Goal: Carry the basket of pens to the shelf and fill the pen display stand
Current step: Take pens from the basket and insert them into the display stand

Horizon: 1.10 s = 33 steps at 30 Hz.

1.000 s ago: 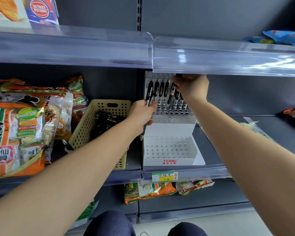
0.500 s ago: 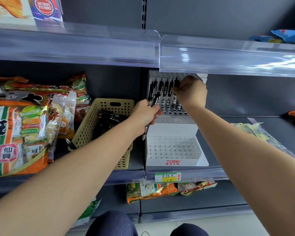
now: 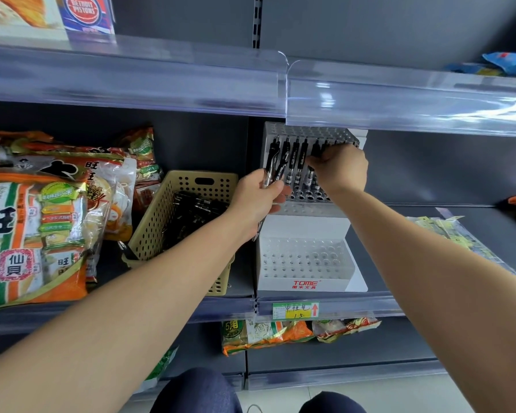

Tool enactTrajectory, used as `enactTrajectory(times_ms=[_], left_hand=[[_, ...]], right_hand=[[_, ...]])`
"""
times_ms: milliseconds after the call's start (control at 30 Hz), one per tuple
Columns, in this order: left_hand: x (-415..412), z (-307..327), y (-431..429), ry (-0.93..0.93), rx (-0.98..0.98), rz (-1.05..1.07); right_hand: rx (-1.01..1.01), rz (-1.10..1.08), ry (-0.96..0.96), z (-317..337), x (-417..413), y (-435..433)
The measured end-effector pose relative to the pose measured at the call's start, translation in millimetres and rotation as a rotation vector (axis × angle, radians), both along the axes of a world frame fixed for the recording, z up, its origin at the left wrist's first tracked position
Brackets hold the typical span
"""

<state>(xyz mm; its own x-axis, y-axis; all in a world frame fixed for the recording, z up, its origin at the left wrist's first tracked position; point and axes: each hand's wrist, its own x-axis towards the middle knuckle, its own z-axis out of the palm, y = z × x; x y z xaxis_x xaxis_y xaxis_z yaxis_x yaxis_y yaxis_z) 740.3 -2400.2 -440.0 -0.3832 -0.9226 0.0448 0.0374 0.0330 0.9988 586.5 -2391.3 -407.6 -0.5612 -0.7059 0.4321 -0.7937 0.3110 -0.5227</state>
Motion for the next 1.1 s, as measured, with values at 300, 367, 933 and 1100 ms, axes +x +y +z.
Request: enactTrajectory(times_ms=[300, 367, 933, 1100], left_hand=[[-3, 2, -3, -0.006, -0.008, 0.027], [-4, 1, -4, 0.006, -0.008, 0.025], [-26, -5, -8, 0.158, 0.054, 0.008], [-30, 2, -4, 0.187, 0.020, -0.011]], right_hand=[[0.058, -0.044, 0.077, -3, 0, -1], [0.064, -0.042, 0.088, -3, 0, 0], [-0.206, 0.330, -0.601, -7, 19, 18], [-0.168, 0.396, -0.735, 1, 17, 27]])
